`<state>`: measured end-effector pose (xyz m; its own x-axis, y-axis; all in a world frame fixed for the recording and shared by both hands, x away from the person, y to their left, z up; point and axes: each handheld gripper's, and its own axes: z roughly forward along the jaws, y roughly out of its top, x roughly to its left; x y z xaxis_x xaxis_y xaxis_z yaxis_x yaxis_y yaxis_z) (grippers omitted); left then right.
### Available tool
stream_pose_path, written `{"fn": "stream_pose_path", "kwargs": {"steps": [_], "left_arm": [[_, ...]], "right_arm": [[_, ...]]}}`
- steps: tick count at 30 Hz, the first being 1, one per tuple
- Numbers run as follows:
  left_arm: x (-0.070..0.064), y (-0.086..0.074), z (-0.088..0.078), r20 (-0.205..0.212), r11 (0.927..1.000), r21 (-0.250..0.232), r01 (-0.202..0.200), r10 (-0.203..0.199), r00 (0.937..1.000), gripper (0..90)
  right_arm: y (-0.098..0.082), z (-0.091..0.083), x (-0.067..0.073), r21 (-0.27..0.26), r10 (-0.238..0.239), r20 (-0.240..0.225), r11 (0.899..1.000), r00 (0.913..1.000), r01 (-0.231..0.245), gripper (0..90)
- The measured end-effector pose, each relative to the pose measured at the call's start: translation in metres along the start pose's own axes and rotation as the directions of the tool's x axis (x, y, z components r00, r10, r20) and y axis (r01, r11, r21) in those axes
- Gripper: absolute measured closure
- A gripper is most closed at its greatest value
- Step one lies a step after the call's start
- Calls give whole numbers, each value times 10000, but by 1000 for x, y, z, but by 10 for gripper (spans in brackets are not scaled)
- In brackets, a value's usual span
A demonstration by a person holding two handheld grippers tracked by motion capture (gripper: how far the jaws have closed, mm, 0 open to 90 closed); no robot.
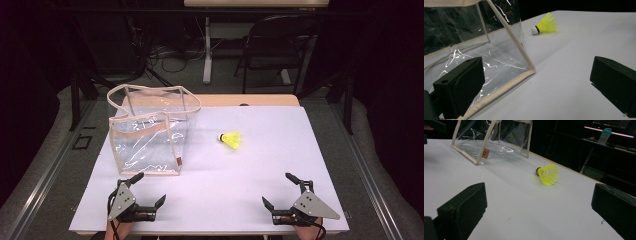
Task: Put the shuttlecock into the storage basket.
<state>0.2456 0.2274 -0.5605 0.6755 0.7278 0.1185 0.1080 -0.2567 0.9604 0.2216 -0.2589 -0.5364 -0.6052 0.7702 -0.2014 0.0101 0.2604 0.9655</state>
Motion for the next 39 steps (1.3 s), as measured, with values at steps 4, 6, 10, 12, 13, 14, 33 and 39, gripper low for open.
{"fn": "stream_pose_path", "kwargs": {"steps": [4, 6, 10, 12, 13, 14, 33, 39], "left_arm": [[1, 0, 0, 53, 10000, 65, 71, -72, 10000, 0], [1, 0, 1, 68, 10000, 51, 53, -53, 10000, 0], [0, -1, 4, 95, 9999, 129, -4, 3, 10000, 0], [0, 0, 4, 125, 9999, 128, -18, 17, 9999, 0], [0, 0, 4, 128, 9999, 99, -67, 66, 9999, 0], [0, 0, 4, 133, 9999, 89, -65, 64, 9999, 0], [4, 0, 12, 223, 9997, 230, -101, 95, 9997, 0], [3, 1, 12, 221, 9996, 243, -139, 134, 9997, 0]], "right_arm": [[-1, 0, -1, 46, 74, -48, 10000, 10000, -74, 0], [-2, 0, -2, 64, 124, -77, 9999, 9999, -123, 0], [-2, 1, -2, 134, 115, -56, 9998, 9999, -114, 0], [-1, 3, -2, 178, 116, -84, 9998, 9999, -114, 0], [-1, 3, -2, 178, 116, -84, 9998, 9999, -114, 0], [-1, 4, -2, 214, 135, -83, 9997, 9999, -133, 0], [3, 17, -10, 1134, 362, 94, 9929, 9993, -371, 1], [6, 24, -11, 1362, 470, -36, 9896, 9989, -460, 2]]}}
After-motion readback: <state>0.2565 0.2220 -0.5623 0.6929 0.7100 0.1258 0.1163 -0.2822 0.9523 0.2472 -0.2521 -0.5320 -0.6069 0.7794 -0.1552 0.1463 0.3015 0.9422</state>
